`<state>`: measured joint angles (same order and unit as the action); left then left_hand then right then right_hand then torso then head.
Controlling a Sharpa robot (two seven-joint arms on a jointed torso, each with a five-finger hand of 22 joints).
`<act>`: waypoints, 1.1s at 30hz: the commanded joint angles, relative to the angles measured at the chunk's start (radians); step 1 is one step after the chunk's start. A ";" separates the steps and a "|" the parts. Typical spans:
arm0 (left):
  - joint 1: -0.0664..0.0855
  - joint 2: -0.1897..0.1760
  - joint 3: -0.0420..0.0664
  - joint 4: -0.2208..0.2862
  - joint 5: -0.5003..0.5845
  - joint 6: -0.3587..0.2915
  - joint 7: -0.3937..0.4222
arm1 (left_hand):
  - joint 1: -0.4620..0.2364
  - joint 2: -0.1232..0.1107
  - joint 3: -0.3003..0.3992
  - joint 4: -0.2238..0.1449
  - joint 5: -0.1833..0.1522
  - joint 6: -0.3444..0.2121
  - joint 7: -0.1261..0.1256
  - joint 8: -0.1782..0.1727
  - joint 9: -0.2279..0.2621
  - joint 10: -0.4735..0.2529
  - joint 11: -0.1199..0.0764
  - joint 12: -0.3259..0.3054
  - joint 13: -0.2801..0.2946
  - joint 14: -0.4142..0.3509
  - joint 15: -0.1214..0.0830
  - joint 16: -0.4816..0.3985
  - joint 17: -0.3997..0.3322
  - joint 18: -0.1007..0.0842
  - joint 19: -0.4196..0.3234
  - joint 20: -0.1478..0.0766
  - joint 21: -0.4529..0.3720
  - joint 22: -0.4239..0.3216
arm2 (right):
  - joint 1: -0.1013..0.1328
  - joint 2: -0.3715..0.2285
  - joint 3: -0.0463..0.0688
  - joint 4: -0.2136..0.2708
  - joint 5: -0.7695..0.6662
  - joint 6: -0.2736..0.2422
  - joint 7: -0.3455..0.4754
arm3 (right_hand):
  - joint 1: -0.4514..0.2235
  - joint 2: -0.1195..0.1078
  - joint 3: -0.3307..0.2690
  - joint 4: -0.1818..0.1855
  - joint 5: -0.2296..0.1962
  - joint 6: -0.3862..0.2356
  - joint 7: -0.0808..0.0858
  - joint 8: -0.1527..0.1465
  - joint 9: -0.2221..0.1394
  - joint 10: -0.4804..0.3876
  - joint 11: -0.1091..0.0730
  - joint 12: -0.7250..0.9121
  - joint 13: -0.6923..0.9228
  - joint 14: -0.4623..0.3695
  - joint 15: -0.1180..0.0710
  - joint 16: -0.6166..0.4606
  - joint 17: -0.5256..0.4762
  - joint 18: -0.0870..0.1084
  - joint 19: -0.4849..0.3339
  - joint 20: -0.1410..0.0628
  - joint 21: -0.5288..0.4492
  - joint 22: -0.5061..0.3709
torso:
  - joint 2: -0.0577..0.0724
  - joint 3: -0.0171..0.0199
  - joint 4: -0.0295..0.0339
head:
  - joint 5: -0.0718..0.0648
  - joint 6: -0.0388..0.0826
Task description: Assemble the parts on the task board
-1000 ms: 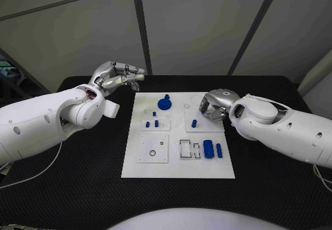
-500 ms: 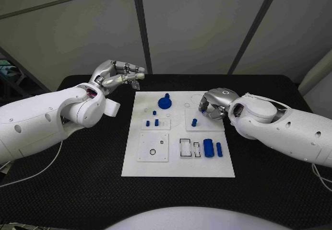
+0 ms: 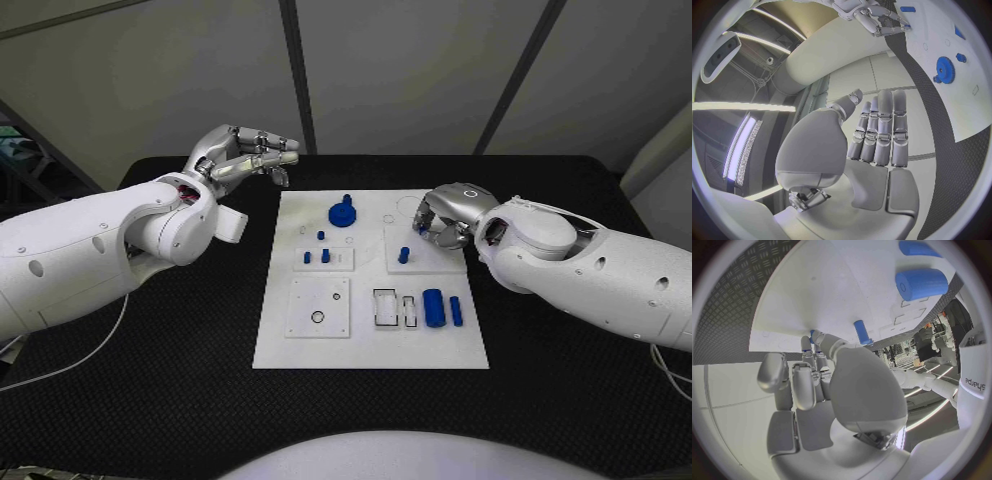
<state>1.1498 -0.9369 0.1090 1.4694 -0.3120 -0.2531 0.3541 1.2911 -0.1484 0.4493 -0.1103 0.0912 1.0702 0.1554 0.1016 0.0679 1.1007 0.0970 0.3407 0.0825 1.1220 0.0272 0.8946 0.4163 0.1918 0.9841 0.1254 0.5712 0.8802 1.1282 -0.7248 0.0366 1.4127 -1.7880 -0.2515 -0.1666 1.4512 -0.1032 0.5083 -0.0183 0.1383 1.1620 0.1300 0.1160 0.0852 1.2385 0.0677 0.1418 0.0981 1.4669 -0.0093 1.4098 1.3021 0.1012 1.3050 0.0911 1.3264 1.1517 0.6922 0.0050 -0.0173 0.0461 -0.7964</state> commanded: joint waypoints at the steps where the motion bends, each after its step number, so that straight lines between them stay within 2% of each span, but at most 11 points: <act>1: 0.001 0.001 0.001 -0.003 0.004 0.011 0.014 | 0.007 0.003 -0.004 -0.002 -0.001 0.000 0.009 0.002 -0.001 -0.008 0.001 0.006 -0.002 -0.007 0.001 -0.005 -0.002 -0.012 0.000 0.007 -0.007 -0.002 | 0.004 -0.004 0.003 0.012 -0.009 -0.085 -0.012 | -0.001 0.006 0.009 -0.007 0.009 0.007 0.001 -0.001 0.001 0.016 -0.007 -0.005 0.001 0.056 -0.008 0.006 0.001 -0.010 0.006 -0.001 0.007 0.003 | 0.000 0.0000 -0.0009 | 0.005 0.000; 13: 0.001 0.000 0.001 -0.015 0.004 0.014 0.017 | 0.008 0.004 -0.006 -0.002 -0.001 0.001 0.010 0.002 0.000 -0.016 0.003 0.005 -0.003 -0.014 0.003 -0.006 -0.003 -0.012 -0.003 0.008 -0.012 -0.004 | 0.005 -0.048 0.004 0.082 0.017 -0.145 -0.010 | -0.009 -0.001 0.019 -0.018 0.021 0.005 0.004 -0.005 0.000 0.018 -0.006 -0.012 0.002 0.056 -0.007 0.008 0.002 -0.010 0.008 -0.001 0.012 0.009 | 0.000 -0.0004 -0.0010 | 0.005 0.003; 18: 0.001 -0.001 0.001 -0.018 0.004 0.014 0.018 | 0.008 0.005 -0.006 -0.002 -0.001 0.000 0.011 0.002 -0.001 -0.018 0.004 0.005 -0.004 -0.016 0.004 -0.007 -0.003 -0.012 -0.004 0.009 -0.013 -0.004 | 0.005 -0.071 0.004 0.138 0.033 -0.166 -0.004 | -0.010 -0.002 0.020 -0.020 0.023 0.006 0.004 -0.005 0.000 0.018 -0.005 -0.013 0.002 0.056 -0.007 0.009 0.003 -0.011 0.008 -0.001 0.013 0.010 | 0.002 -0.0004 -0.0006 | 0.007 0.004; 22: 0.001 0.000 0.001 -0.020 0.004 0.014 0.019 | 0.008 0.005 -0.006 -0.002 -0.001 0.000 0.011 0.002 -0.001 -0.018 0.004 0.005 -0.004 -0.016 0.004 -0.007 -0.003 -0.012 -0.004 0.009 -0.013 -0.004 | 0.005 -0.082 0.005 0.201 0.049 -0.189 0.004 | -0.011 -0.003 0.023 -0.023 0.027 0.007 0.004 -0.005 0.000 0.020 -0.005 -0.014 0.002 0.056 -0.007 0.009 0.004 -0.011 0.010 -0.001 0.015 0.014 | 0.001 0.0000 -0.0014 | 0.010 0.007; 26: 0.001 0.005 0.001 -0.021 0.004 0.014 0.020 | 0.009 0.006 -0.006 -0.002 -0.001 0.000 0.011 0.002 -0.001 -0.019 0.004 0.005 -0.004 -0.017 0.004 -0.008 -0.004 -0.012 -0.004 0.009 -0.014 -0.005 | 0.005 -0.071 0.005 0.244 0.064 -0.204 0.013 | -0.012 -0.004 0.024 -0.025 0.028 0.008 0.004 -0.005 0.000 0.022 -0.005 -0.014 0.003 0.056 -0.007 0.010 0.004 -0.012 0.010 -0.001 0.016 0.015 | 0.001 -0.0012 0.0007 | 0.011 0.008; 33: 0.001 0.016 0.001 -0.024 0.004 0.019 0.021 | 0.010 0.009 -0.005 -0.002 -0.001 0.003 0.010 0.003 0.000 -0.020 0.004 0.006 -0.004 -0.019 0.004 -0.008 -0.004 -0.012 -0.005 0.009 -0.016 -0.005 | 0.005 -0.022 0.004 0.271 0.079 -0.218 0.032 | -0.023 -0.007 0.024 -0.026 0.029 0.008 0.006 -0.006 0.000 0.022 -0.004 -0.018 0.003 0.057 -0.006 0.013 0.009 -0.013 0.014 0.000 0.020 0.021 | 0.000 -0.0016 0.0005 | 0.019 0.004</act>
<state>1.1496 -0.9237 0.1090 1.4455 -0.3112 -0.2475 0.3548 1.2964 -0.1431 0.4493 -0.1103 0.0913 1.0701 0.1627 0.1016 0.0681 1.0900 0.1003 0.3407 0.0795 1.1116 0.0302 0.8908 0.4136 0.1918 0.9806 0.1290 0.5598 0.8759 1.1311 -0.7541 0.0405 1.6790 -1.7288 -0.4327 -0.1577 1.4404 -0.1142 0.5331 -0.0432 0.1618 1.1647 0.1327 0.1156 0.0836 1.2456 0.0750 0.1292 0.1000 1.4668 -0.0092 1.4191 1.3082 0.1011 1.3120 0.0912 1.3428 1.1724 0.6936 0.0038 -0.0176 0.0638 -0.7918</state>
